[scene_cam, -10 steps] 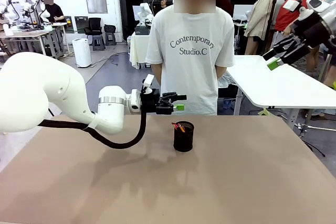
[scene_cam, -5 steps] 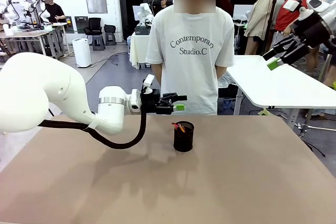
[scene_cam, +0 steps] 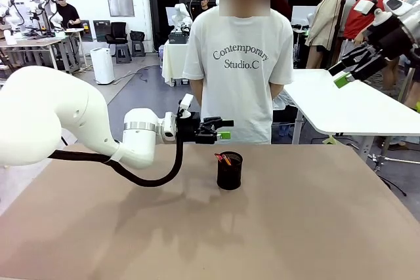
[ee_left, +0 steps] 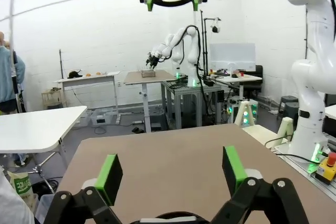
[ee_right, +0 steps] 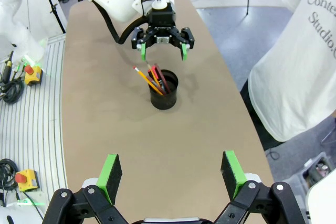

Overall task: Place the pens into the pen holder.
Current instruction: Pick up a writing instrument from the table and place it into the Pen holder.

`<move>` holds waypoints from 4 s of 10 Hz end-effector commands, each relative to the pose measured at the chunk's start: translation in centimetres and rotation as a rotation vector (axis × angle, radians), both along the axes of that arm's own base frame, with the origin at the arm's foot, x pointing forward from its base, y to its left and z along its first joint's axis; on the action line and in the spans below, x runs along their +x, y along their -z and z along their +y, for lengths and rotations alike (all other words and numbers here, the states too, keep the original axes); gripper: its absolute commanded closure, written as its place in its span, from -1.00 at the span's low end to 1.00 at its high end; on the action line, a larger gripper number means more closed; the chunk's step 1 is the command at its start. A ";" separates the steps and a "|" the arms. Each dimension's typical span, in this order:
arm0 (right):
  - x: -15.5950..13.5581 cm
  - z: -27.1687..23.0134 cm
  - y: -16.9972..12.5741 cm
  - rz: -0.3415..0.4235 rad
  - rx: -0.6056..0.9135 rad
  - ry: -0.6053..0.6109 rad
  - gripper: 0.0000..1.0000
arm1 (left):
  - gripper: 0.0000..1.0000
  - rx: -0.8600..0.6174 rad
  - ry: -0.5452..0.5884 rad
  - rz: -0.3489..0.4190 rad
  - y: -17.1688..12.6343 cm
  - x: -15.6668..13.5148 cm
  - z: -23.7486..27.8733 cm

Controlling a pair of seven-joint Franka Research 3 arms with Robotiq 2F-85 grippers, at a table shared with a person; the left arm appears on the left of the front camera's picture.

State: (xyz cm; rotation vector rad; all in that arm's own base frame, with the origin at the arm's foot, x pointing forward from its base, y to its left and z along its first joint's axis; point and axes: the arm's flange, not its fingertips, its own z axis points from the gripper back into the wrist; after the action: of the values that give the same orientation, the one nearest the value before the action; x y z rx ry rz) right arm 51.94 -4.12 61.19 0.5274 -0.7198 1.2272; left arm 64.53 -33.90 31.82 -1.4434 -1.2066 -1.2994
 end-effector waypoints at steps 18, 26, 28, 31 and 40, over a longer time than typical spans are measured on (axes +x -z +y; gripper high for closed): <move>-0.1 0.0 -0.2 0.002 0.001 0.005 -1.00 | -1.00 1.037 -0.443 -0.134 -23.7 -12.7 13.2; -0.1 0.0 -0.2 0.002 0.001 0.005 -1.00 | -1.00 0.911 -0.666 -0.114 -26.8 -16.4 19.1; -0.1 0.0 -0.2 0.002 0.001 0.005 -1.00 | -1.00 0.840 -0.637 -0.157 -26.6 -16.7 21.0; -0.1 0.0 -0.2 0.002 0.001 0.005 -1.00 | -1.00 0.753 -0.574 -0.150 -26.0 -16.8 22.8; -0.1 0.0 -0.2 0.002 0.001 0.005 -1.00 | -1.00 0.754 -0.555 -0.107 -25.8 -16.4 23.0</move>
State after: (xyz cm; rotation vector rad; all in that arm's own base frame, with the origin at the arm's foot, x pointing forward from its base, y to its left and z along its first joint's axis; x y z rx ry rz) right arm 51.96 -4.12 61.17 0.5276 -0.7196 1.2270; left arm 48.11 -10.92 57.60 -0.4608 -0.9212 -1.2395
